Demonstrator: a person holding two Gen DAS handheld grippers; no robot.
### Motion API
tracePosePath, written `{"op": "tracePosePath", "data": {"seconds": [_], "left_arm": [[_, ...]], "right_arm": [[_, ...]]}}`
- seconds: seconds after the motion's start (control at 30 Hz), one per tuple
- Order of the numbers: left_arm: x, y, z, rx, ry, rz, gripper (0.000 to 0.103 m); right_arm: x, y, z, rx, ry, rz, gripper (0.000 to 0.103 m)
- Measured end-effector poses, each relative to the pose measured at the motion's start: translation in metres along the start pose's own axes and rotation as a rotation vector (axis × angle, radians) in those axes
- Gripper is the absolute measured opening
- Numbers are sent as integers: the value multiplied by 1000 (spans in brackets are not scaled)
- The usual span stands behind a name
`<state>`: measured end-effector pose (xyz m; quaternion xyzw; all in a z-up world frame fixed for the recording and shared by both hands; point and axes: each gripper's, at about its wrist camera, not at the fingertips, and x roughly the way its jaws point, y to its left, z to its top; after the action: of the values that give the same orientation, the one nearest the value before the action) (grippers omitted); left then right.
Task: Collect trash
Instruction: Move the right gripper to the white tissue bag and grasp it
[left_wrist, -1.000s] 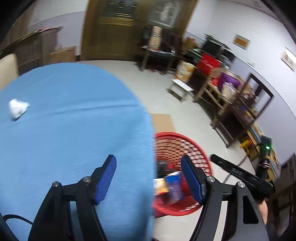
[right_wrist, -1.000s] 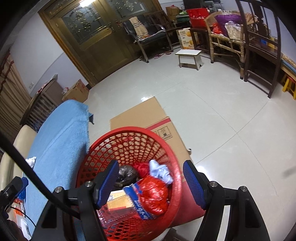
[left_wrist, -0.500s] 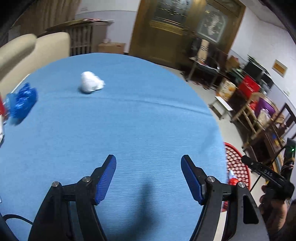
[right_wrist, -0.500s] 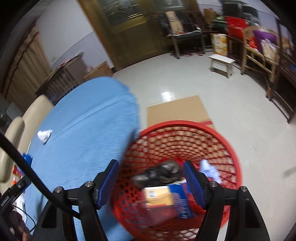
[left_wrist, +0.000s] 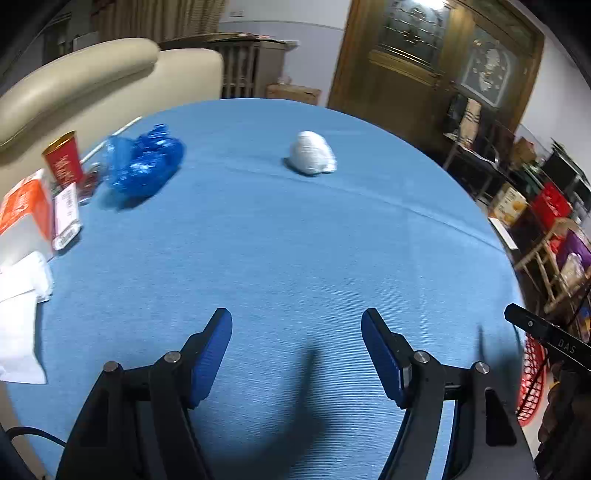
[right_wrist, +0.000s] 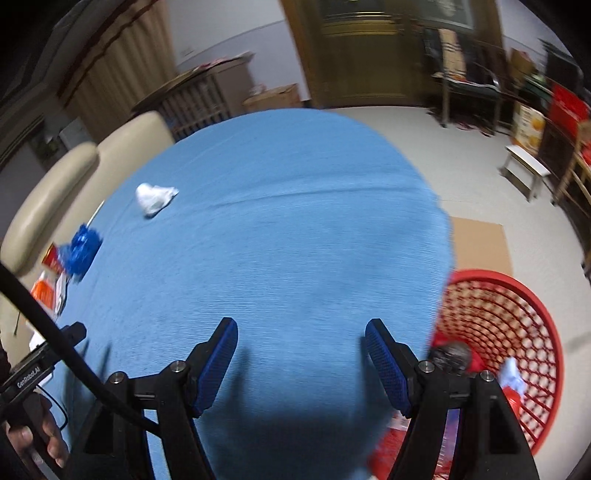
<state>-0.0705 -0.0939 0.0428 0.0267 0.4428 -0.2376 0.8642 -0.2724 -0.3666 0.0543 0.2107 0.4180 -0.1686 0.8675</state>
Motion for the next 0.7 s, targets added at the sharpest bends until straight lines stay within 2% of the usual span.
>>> {"op": "tracePosePath", "data": {"seconds": [0.47,0.7], "left_arm": [[12,54,-2,-63,5,172,73],[12,67,-3,-70,-15,216,73]], "right_arm": [[48,88,22,-188,56,53,75],[74,125,42,-260,46,65,75]]}}
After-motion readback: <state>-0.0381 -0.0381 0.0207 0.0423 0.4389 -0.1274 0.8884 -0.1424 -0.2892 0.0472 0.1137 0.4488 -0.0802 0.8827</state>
